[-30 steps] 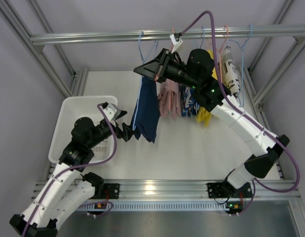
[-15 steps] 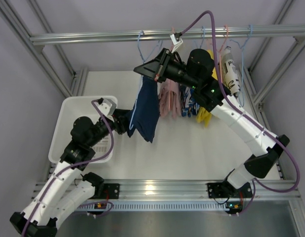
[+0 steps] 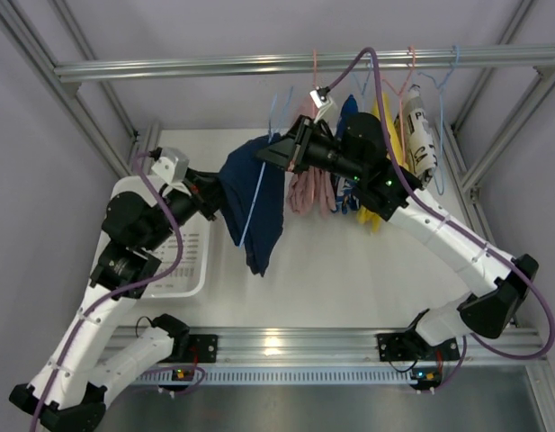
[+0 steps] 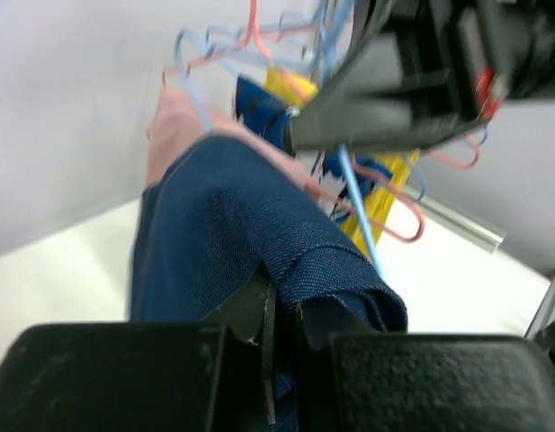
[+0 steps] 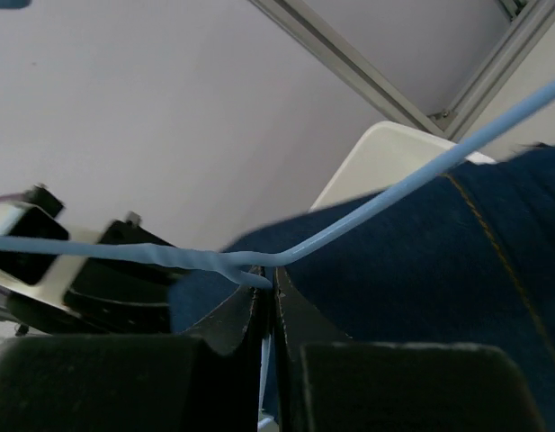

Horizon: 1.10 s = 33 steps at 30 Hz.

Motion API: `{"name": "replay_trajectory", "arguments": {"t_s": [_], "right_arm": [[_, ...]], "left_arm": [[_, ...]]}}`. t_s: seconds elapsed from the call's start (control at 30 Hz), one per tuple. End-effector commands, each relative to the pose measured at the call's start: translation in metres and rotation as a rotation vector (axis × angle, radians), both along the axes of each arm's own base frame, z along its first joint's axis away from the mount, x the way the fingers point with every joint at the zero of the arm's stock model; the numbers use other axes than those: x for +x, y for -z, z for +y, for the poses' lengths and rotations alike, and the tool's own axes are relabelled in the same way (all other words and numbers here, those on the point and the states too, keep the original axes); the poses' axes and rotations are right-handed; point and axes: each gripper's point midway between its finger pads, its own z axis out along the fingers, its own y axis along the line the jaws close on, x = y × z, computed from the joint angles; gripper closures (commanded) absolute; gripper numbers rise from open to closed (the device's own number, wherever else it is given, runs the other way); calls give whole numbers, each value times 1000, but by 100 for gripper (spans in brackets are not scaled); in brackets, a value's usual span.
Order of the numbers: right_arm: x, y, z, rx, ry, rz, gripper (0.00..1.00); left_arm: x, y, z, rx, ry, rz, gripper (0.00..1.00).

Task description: Remove the trousers from the hanger

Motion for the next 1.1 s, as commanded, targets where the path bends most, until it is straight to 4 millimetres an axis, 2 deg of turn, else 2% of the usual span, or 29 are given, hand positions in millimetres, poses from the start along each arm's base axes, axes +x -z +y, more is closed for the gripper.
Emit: {"name": "replay_trajectory", "arguments": {"t_s": [0.0,0.13,0.27,0.33,0.37,0.53,0.57,0.6,0.7,0.8,0.87,0.9,1.03,1.07], "right_arm": [[-16,-35,-22,57,-6,-151,100],[-16,-25,-29,32,6,-160,100],[-17,-17,-33,15,12,-165,100],[-17,-12,-35,3,14,-169,100],[-17,-10,-36,-1,14,-167,100],[-17,5,-38,-30,17,-159,100],[-17,6,-37,-33,16,-158,100],[-17,8,-38,-36,17,-155,100],[-17,10,-37,-35,17,-157,100],[-17,9,-38,-33,19,-160,100],[-19,8,-39,-31,16,-162,100],[-19,7,-39,-29,16,-164,100],[-22,6,-41,-29,14,-170,100],[-22,5,-42,-27,14,-169,100]], "left_arm": [[-20,-82,12,-127,-9,-178,100],[-26,-112,18,-161,-22,-227,100],[-33,-150,33,-189,-84,-314,100],[-33,-163,39,-199,-110,-343,100],[-38,-180,47,-220,-141,-376,100],[-41,-223,64,-277,-213,-436,100],[-50,-240,72,-301,-230,-468,100],[-44,-238,70,-284,-237,-449,100],[-48,-257,82,-286,-293,-492,100],[-47,-260,93,-232,-364,-523,100],[-37,-249,105,-153,-455,-518,100],[-40,-245,111,-129,-486,-527,100],[-34,-212,142,32,-665,-530,100],[-21,-191,144,133,-712,-526,100]]}}
